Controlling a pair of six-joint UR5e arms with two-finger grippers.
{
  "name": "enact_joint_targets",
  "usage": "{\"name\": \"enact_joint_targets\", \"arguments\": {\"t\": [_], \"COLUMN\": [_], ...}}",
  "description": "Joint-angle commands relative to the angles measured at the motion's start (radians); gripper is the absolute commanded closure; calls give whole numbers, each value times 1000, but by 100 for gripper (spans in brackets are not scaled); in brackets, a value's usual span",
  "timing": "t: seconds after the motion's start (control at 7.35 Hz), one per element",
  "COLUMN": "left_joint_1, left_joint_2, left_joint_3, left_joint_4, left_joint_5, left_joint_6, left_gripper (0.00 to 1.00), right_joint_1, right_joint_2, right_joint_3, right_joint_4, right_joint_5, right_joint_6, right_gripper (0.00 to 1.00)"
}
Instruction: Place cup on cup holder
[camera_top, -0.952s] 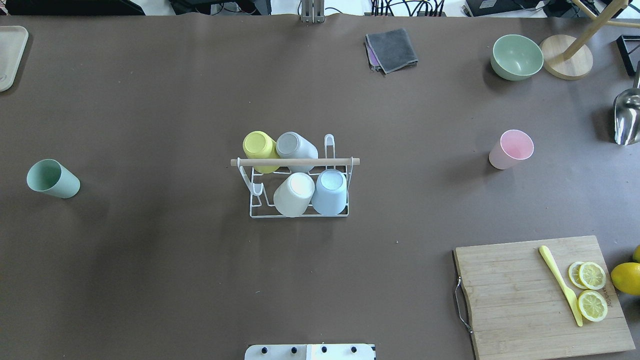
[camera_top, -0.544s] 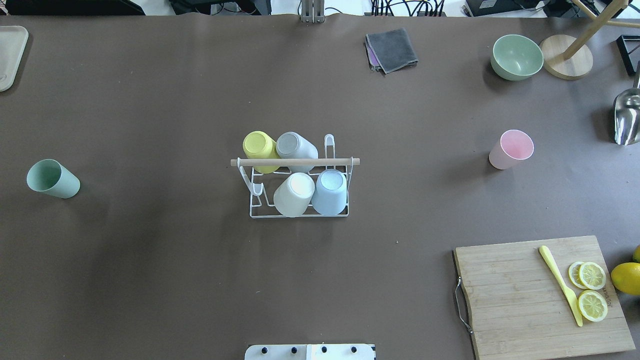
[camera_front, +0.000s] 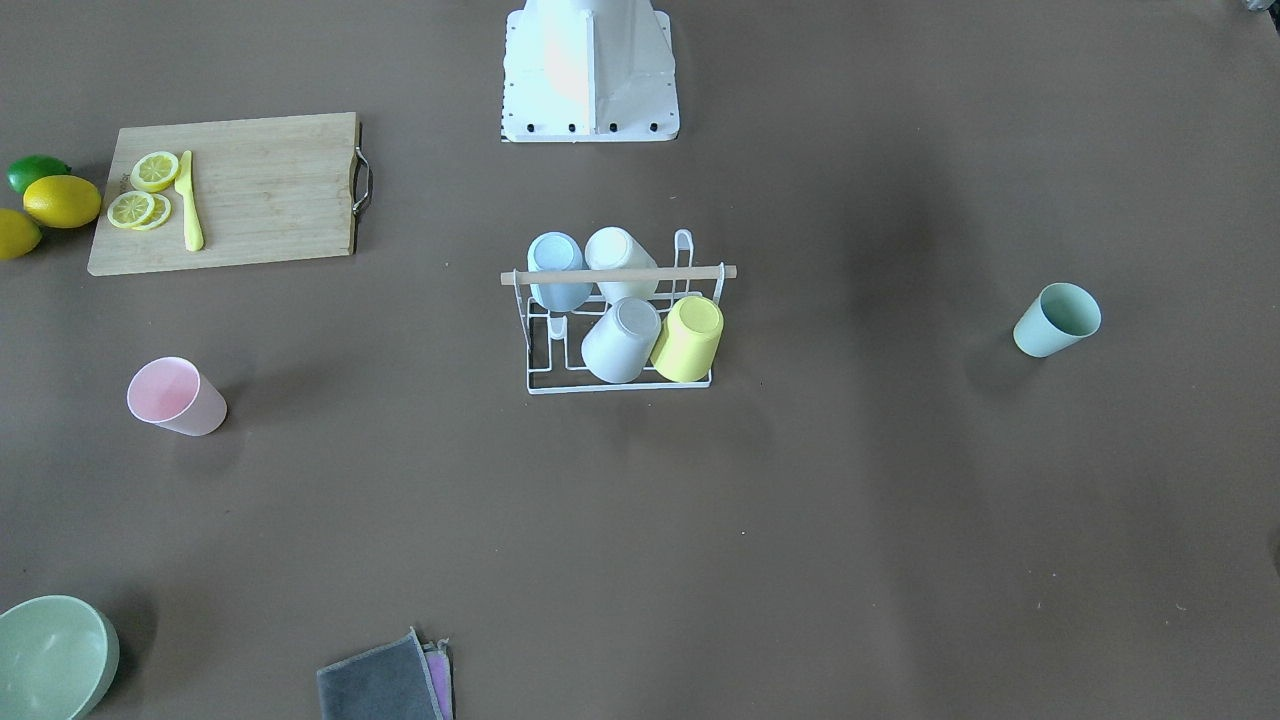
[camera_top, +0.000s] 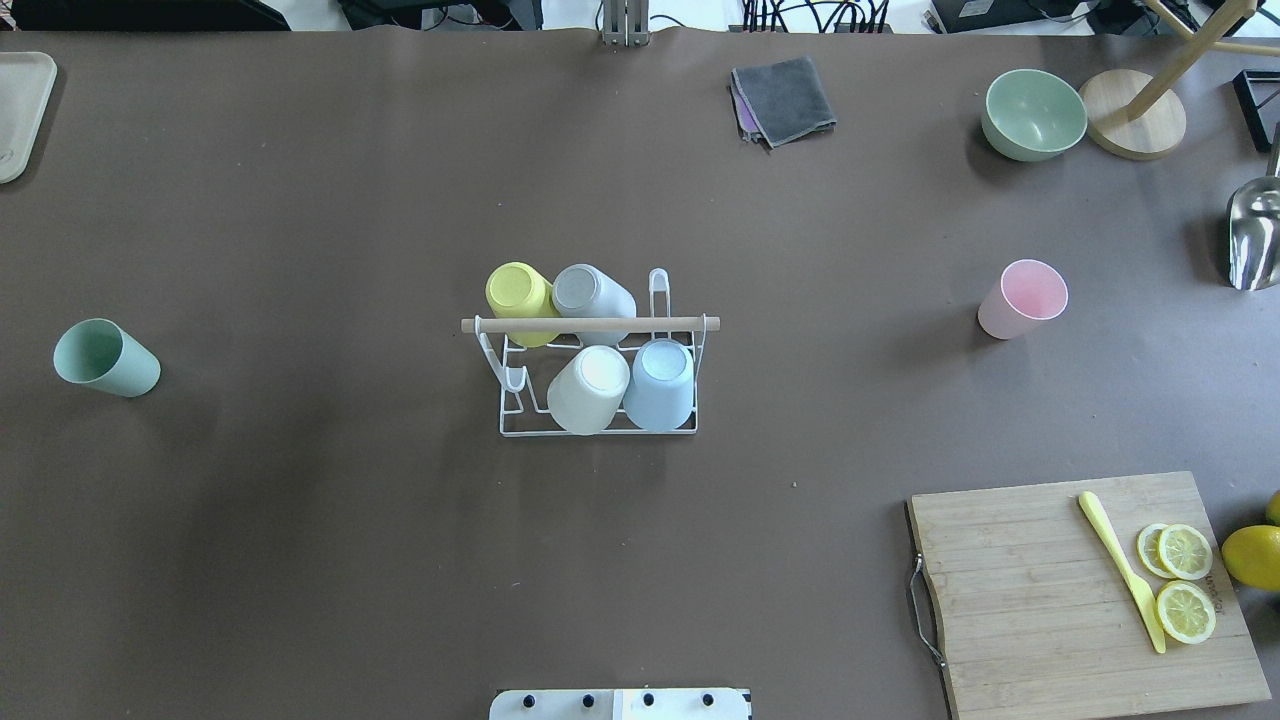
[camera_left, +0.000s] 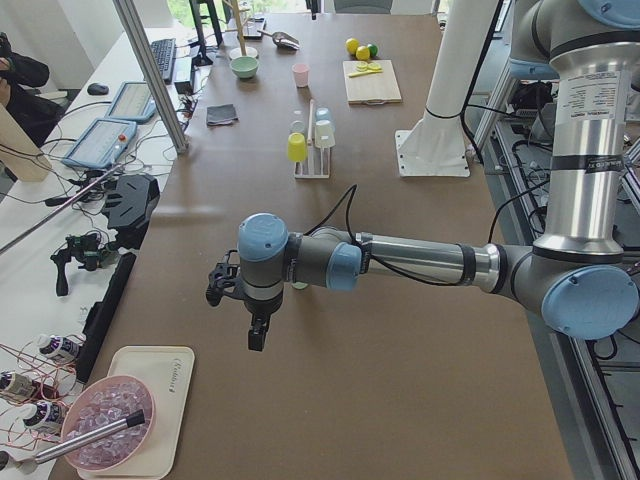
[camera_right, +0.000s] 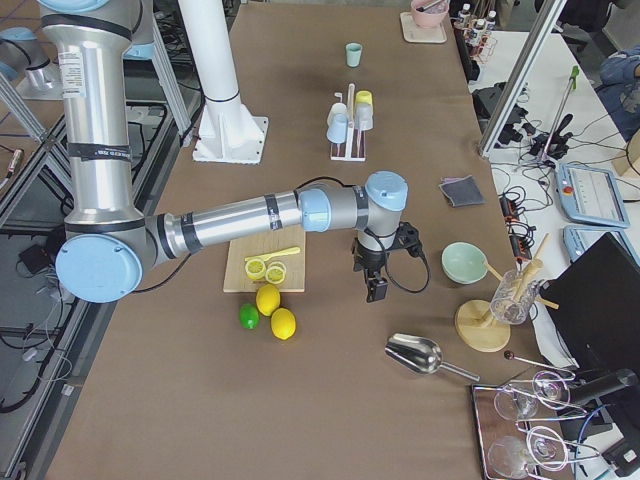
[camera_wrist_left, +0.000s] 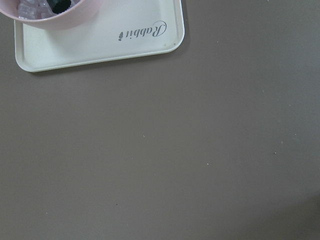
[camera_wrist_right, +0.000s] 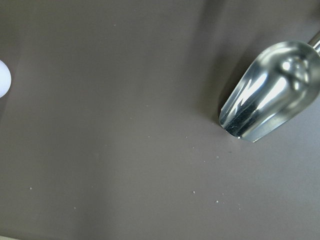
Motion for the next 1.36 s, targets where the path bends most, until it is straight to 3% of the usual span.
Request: {"name": "enact_joint_targets", "arguments": {"t": [0.0,0.14,0.54,1.09,1.22], "left_joint_1": [0,0,0,0,0], "left_joint_2": [-3,-2,-3,-3,-3], "left_joint_3": [7,8,25,12,5], "left_joint_4": [2,0,3,13,6], "left_joint_5": [1,-3,-10,-13,-11], "left_joint_6": [0,0,-1,-11,-9], "left_gripper": [2,2,2,2,2], "right_joint_1": [-81,-103,-221,-261,-282], "right_joint_2": [150,211,299,575,603], "right_joint_3": [-4,-15,-28,-313,-327], "right_joint_4": [-224,-311,-399,-502,-521], "right_joint_5": [-105,-118,-168,-162,-167], "right_joint_6": [-78,-141,-146,-221,-231], "right_gripper": [0,0,0,0,0]}}
